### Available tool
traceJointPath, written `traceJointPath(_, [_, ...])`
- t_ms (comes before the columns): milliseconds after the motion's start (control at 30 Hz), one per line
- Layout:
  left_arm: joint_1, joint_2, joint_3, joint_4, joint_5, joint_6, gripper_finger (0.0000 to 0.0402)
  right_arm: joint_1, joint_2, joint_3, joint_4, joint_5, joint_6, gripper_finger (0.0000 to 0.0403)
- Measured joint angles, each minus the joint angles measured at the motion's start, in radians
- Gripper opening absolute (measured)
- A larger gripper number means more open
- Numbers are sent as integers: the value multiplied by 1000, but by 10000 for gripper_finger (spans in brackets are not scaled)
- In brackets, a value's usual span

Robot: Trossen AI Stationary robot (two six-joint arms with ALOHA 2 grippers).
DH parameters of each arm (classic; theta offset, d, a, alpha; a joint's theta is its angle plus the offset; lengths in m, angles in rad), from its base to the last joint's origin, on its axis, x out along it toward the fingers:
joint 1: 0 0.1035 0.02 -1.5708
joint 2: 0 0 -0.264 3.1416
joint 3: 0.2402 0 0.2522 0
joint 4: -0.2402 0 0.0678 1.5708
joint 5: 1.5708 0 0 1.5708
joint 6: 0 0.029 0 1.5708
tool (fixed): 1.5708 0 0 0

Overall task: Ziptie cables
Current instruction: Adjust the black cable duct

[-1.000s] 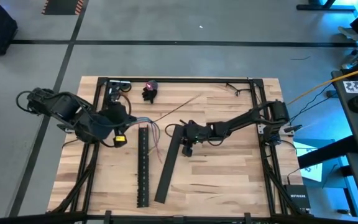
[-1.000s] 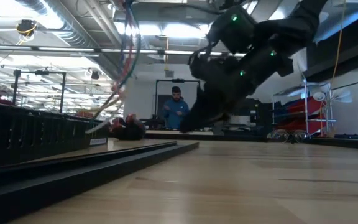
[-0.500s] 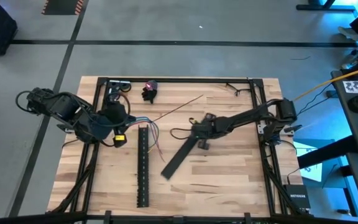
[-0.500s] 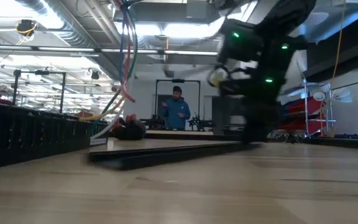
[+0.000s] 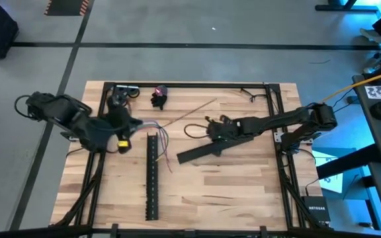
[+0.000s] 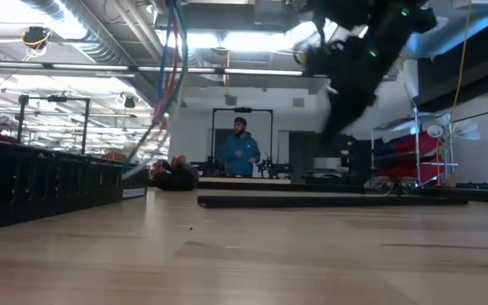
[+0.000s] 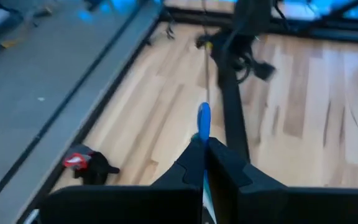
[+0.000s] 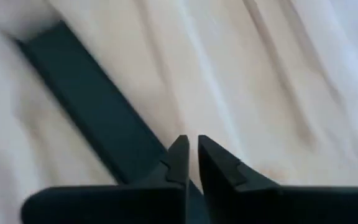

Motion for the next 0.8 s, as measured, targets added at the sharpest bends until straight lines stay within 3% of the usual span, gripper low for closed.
traceJointPath(133, [1, -54, 0, -3, -68, -3, 1, 2, 15, 1, 312, -120, 79, 92])
traceJointPath(367, [1, -153, 0, -5, -195, -3, 1, 3, 138, 10, 710, -201, 86, 210])
traceJointPath(600, [1, -208, 0, -5, -278, -10, 1, 3, 317, 150, 721, -140, 96, 253])
traceJointPath(800, [1, -206, 0, -5, -283, -16, 1, 3, 494, 401, 527, -67, 282, 255])
